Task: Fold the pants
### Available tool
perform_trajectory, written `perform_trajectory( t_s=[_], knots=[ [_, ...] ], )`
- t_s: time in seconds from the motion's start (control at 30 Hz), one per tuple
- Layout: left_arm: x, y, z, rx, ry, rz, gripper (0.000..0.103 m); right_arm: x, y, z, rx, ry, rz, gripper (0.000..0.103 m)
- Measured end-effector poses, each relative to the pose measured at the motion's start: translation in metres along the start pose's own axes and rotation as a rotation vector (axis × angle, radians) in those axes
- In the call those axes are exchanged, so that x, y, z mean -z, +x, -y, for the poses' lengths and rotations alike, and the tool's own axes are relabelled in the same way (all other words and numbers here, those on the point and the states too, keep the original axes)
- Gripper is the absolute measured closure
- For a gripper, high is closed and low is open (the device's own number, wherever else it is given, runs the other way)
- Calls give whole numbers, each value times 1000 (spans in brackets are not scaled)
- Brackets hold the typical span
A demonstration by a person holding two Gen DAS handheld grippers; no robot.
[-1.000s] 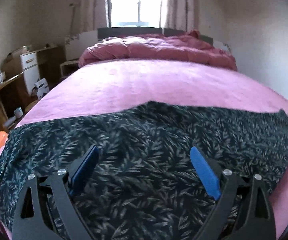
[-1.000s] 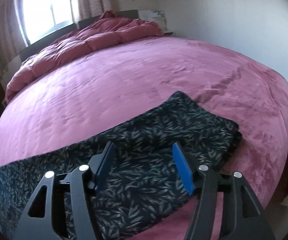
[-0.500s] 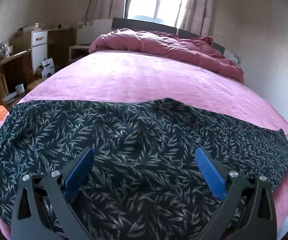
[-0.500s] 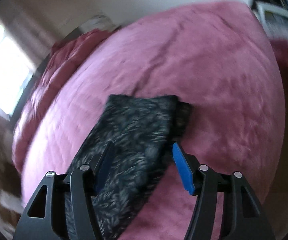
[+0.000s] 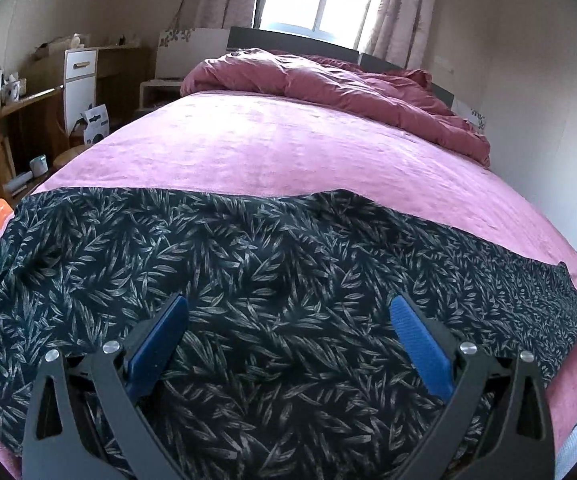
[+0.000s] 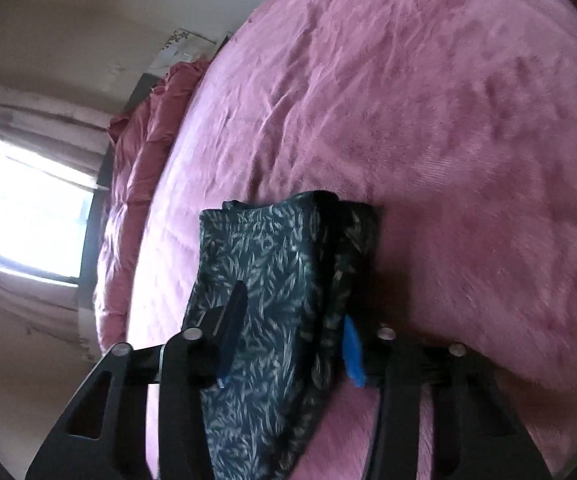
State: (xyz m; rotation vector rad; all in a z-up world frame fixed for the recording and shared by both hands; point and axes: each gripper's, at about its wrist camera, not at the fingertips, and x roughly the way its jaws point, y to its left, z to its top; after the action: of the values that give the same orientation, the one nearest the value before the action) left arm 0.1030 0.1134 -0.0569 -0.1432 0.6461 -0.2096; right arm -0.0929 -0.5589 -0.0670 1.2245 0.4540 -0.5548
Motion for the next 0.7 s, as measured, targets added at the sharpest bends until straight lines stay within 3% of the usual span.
perform_trajectory(
  t_s=[0.13, 0.3, 0.57, 0.7],
  knots=[
    [1, 2, 1, -8, 5, -4, 2, -7, 10, 4, -35, 14, -35, 94],
    [1, 5, 4, -11, 1, -17, 2, -4, -1, -10, -68, -46, -6, 95],
    [-1, 9, 0, 1, -19, -34, 2, 29, -35, -90, -145, -264, 52, 95],
    [0, 9, -1, 3, -22, -34, 2, 57, -47, -133, -212, -366, 35, 95]
  ],
)
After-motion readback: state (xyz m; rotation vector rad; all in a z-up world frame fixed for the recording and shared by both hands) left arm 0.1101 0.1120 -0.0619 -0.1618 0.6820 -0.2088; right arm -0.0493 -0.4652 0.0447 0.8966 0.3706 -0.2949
